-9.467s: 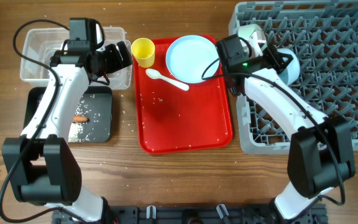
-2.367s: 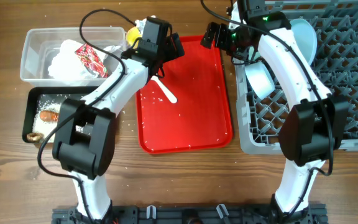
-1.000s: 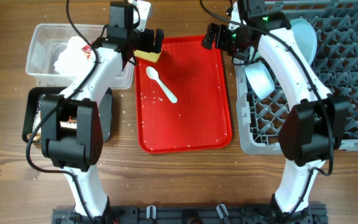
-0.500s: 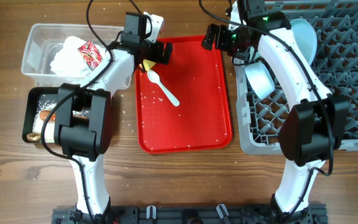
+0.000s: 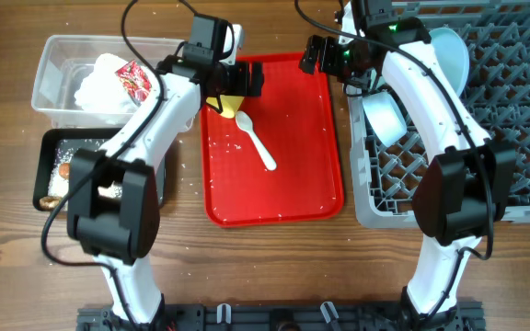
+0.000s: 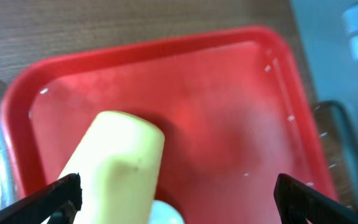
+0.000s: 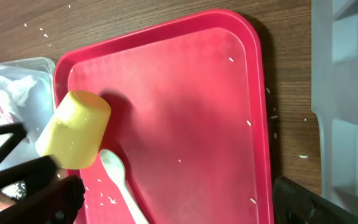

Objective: Sort waste into correct bins and load items into the dishwasher rack

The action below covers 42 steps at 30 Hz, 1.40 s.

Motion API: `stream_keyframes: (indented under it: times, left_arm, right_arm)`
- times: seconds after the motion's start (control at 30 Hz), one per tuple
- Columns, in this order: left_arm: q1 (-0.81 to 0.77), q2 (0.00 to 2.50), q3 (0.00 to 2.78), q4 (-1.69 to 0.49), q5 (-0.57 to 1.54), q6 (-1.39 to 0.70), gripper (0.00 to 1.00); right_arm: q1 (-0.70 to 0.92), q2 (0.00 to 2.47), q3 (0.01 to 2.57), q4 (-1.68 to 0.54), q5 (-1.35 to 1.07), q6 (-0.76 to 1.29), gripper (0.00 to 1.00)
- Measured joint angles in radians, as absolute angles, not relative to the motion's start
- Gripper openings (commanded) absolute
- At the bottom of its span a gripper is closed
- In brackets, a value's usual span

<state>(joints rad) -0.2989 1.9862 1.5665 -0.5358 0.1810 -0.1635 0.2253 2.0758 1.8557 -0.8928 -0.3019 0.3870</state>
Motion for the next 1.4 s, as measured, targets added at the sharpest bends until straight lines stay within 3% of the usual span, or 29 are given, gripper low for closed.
stream_keyframes:
  times: [0.13, 0.2, 0.4, 0.6, 0.8, 0.93, 1.4]
  left_arm:
    - [-0.299, 1.906, 1.574, -0.797, 0.075, -0.382, 0.79]
    - [-0.299, 1.905, 1.560, -0.805, 0.049, -0.447, 0.77]
    - [-0.299, 1.921, 1.444, -0.506, 0.012, -0.557, 0.72]
    - [-0.299, 2.030, 1.439, -0.424, 0.004, -0.571, 0.72]
    - [-0.299, 2.043, 1.432, -0.333, -0.002, -0.574, 0.78]
    - [-0.305, 2.043, 1.450, -0.316, 0.039, -0.442, 0.81]
    - [-0.220, 2.043, 1.534, -0.306, 0.038, -0.204, 0.80]
  right_arm:
    - [0.225, 2.076, 1.856, -0.897, -0.302, 0.381, 1.00]
    - [0.225, 2.076, 1.856, -0.898, -0.302, 0.380, 1.00]
    - [0.225, 2.076, 1.856, -0.913, -0.301, 0.380, 1.00]
    - [0.225, 2.076, 1.856, -0.935, -0.298, 0.361, 1.00]
    - [0.225, 2.076, 1.856, -0.935, -0.298, 0.360, 1.00]
    - [0.225, 2.076, 1.856, -0.935, -0.294, 0.357, 1.00]
    - [0.225, 2.076, 1.856, -0.934, -0.294, 0.357, 1.00]
